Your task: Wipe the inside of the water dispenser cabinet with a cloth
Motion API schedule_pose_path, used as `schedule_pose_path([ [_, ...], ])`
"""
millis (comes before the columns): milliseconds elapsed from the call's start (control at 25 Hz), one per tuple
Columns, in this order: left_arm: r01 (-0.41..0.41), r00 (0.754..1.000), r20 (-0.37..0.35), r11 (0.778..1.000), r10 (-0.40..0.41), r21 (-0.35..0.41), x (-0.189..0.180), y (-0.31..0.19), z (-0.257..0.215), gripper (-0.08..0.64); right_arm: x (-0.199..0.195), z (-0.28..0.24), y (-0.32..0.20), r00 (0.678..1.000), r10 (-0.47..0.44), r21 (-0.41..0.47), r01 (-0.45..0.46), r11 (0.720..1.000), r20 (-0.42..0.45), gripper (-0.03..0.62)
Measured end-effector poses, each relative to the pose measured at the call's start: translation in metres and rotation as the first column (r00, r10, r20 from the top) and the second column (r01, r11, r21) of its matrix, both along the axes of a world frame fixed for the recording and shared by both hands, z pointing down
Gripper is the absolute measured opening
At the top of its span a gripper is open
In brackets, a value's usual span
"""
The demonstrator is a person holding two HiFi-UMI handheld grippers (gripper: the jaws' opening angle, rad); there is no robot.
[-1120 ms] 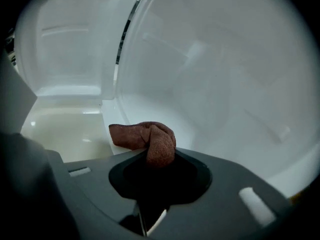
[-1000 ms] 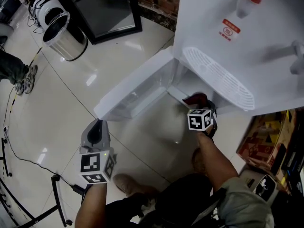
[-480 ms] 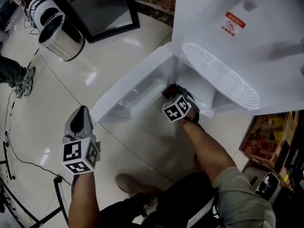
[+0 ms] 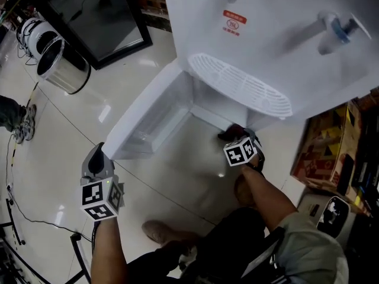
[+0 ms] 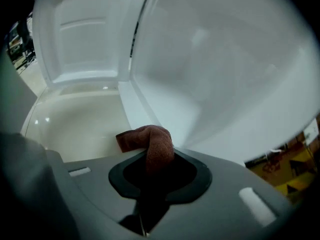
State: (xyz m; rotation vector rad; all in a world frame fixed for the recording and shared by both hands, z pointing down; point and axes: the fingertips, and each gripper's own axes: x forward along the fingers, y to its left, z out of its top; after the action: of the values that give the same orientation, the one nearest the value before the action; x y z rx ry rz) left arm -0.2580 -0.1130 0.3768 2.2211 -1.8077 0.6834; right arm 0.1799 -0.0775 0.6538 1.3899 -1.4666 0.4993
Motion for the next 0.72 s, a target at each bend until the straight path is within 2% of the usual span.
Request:
schedule_pose_path([
  [120, -0.036, 0.999, 0.024, 0.999, 0.037, -0.023, 0.008, 0.011, -0.001, -0.028, 0.038, 0.002, 0.03, 0.996, 0.088, -0.019, -0.089, 0.996, -0.019, 0.091],
  [240, -0.083, 0.996, 0.04, 0.995, 0.086, -0.054, 0.021, 0.025, 0.0, -0.028, 0.062, 0.003, 0.042, 0.992, 0.121, -0.026, -0.122, 0.992, -0.027, 0.091],
  [400, -0.163, 0.983, 0.081, 0.985, 0.167, -0.058, 0.05, 0.044, -0.003, -0.028, 0.069, -0.026, 0.036, 0.988, 0.133, 0.082, -0.139, 0.987, 0.077, 0.092],
  [560, -0.298, 0.942, 0.136, 0.952, 0.306, -0.074, 0.106, 0.073, -0.005, -0.028, 0.078, -0.075, 0.038, 0.969, 0.142, 0.213, -0.184, 0.96, 0.2, 0.097],
  [720, -0.402, 0.906, 0.118, 0.914, 0.406, -0.052, 0.174, 0.089, -0.013, -0.026, 0.092, -0.114, 0.057, 0.963, 0.104, 0.291, -0.177, 0.94, 0.249, 0.097],
])
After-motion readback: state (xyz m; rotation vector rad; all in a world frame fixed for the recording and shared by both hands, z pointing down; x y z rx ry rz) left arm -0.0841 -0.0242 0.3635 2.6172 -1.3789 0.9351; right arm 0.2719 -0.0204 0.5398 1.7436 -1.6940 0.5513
